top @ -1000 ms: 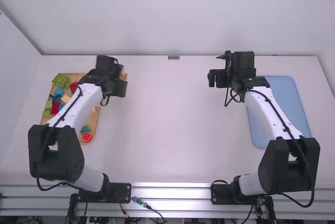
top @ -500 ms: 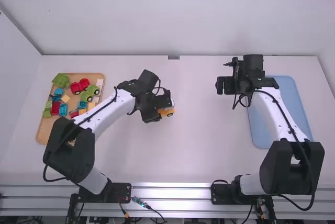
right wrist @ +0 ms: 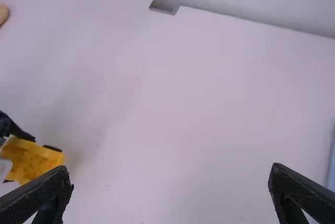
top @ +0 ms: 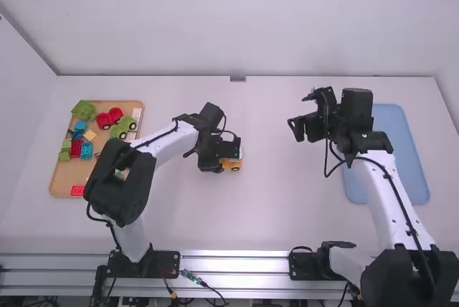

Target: Assemble lego blocks to make yellow taxi

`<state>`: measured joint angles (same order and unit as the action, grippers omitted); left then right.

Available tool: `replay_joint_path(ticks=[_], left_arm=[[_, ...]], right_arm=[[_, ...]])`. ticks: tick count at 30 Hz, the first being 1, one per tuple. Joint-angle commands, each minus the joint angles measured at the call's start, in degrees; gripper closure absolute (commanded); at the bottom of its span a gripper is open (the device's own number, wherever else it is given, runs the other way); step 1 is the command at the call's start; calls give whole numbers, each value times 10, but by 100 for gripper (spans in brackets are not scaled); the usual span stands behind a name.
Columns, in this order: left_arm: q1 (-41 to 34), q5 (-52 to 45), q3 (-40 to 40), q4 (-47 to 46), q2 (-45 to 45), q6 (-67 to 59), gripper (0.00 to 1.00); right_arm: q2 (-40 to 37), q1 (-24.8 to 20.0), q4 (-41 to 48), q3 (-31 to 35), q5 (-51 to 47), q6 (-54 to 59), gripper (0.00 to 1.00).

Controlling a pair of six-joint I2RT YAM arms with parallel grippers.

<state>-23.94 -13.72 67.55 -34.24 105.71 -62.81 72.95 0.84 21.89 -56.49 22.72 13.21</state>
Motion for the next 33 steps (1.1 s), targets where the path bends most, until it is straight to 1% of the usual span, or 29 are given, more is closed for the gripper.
replay_joint_path(ticks=[1,3,8,12,14,16,17,20,21,22,23,24,25,26,27,28,30,31,32,33], left_arm=[[1,-28,-5,9,4,-32,85],[-3,-35,-17,29,4,-28,83],[-4,-34,-50,63,4,-25,84],[-4,-34,-63,69,4,-25,84],[-5,-34,-73,76,4,-25,79],[-6,-34,-78,81,4,-25,77],[-3,-34,-87,92,4,-24,75],[-3,-32,-95,103,4,-25,75],[-6,-32,-99,109,4,-25,73],[-5,-32,-100,109,4,-25,70],[-2,-31,-101,110,4,-25,56],[-2,-31,-101,110,4,-25,53],[-1,-32,-100,110,4,-25,43],[-1,-31,-98,110,4,-25,36],[-2,-32,-96,110,4,-25,32],[-3,-32,-96,110,4,-25,31],[-5,-32,-87,108,4,-25,24],[-4,-31,-84,106,4,-25,19],[-3,-31,-82,105,4,-25,8],[-4,-27,-78,103,4,-24,1]], right_arm=[[-24,10,-25,42,26,2,1],[-39,19,-52,68,24,3,1],[-68,40,-87,100,23,2,1],[-81,50,-80,100,6,1,1],[-84,57,-80,100,-3,1,1],[-84,60,-80,100,-2,2,1],[-84,63,-80,100,-3,1,1],[-83,64,-80,100,-2,2,1],[-83,61,-80,100,-2,1,1],[-83,60,-80,100,-2,1,1],[-83,58,-80,100,0,1,1],[-83,58,-80,100,0,1,1],[-83,59,-79,100,-1,1,1],[-83,60,-80,100,0,1,1],[-83,59,-80,100,0,1,1],[-83,58,-80,100,0,1,1],[-83,58,-80,100,-2,2,1],[-83,59,-80,100,-2,2,1],[-83,60,-80,100,-2,2,1],[-83,62,-81,100,-2,1,1]])
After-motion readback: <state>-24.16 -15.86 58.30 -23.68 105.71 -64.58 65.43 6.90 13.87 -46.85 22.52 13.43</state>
